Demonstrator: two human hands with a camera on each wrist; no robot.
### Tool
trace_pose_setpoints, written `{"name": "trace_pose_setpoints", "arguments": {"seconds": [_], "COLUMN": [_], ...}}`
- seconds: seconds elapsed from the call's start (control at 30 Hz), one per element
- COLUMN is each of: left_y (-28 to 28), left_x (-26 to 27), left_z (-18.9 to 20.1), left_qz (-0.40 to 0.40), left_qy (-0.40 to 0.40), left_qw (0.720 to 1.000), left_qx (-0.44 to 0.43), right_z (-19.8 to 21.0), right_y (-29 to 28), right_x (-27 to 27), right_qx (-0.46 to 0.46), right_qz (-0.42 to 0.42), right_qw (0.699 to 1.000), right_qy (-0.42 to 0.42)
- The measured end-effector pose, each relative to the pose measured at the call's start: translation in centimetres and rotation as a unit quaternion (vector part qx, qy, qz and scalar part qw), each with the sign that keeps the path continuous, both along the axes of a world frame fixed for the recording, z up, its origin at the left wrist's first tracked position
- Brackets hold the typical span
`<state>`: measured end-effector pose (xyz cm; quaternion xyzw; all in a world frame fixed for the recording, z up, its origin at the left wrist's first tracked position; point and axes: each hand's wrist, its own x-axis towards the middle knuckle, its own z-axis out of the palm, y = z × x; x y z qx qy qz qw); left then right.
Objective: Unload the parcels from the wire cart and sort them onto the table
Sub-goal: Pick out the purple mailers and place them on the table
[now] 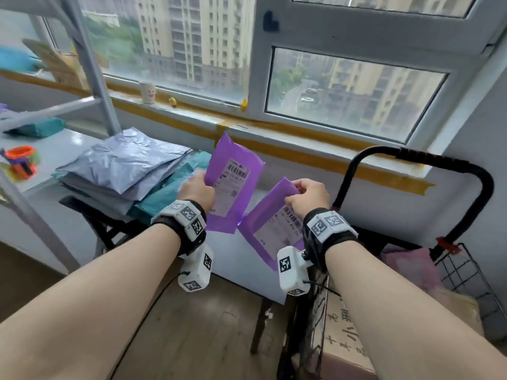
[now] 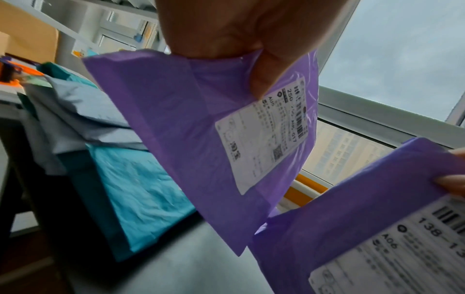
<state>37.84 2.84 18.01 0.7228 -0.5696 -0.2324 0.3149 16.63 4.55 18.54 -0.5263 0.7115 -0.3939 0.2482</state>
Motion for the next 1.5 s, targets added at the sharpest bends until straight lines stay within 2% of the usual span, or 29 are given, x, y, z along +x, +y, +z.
{"name": "trace_pose_setpoints", "arguments": {"seconds": [0.27, 0.43, 0.73, 0.97, 1.3, 1.43, 1.5], "left_y": [-1.1, -4.4, -15.5, -25.9, -35.0, -38.5, -39.8], "left_x": [12.0, 17.4, 25.0, 30.1, 38.3, 40.0, 40.7], "left_z": [0.8, 0.9, 2.2, 3.6, -1.0, -2.8, -4.0], "left_qz": [0.031, 0.066, 0.115, 0.125, 0.087, 0.044, 0.024], "left_qy": [0.001, 0.018, -0.014, -0.041, -0.038, -0.019, -0.024], "left_qw": [1.0, 0.998, 0.992, 0.991, 0.992, 0.993, 0.991], "left_qx": [0.002, -0.016, -0.057, -0.019, 0.08, 0.106, 0.131], "right_z": [0.7, 1.8, 3.6, 5.3, 2.6, 1.5, 0.7], "right_y": [-3.7, -7.9, -21.1, -32.1, -41.0, -43.1, -44.3], "right_x": [12.1, 16.5, 22.8, 27.5, 33.8, 36.5, 38.0], "right_qx": [-0.015, -0.021, -0.044, -0.024, 0.091, 0.148, 0.147], "right_qz": [0.038, 0.06, 0.083, 0.123, 0.197, 0.206, 0.194], "right_qw": [0.999, 0.998, 0.994, 0.989, 0.971, 0.958, 0.961], "right_qy": [-0.011, 0.004, 0.055, 0.074, 0.103, 0.136, 0.133]}}
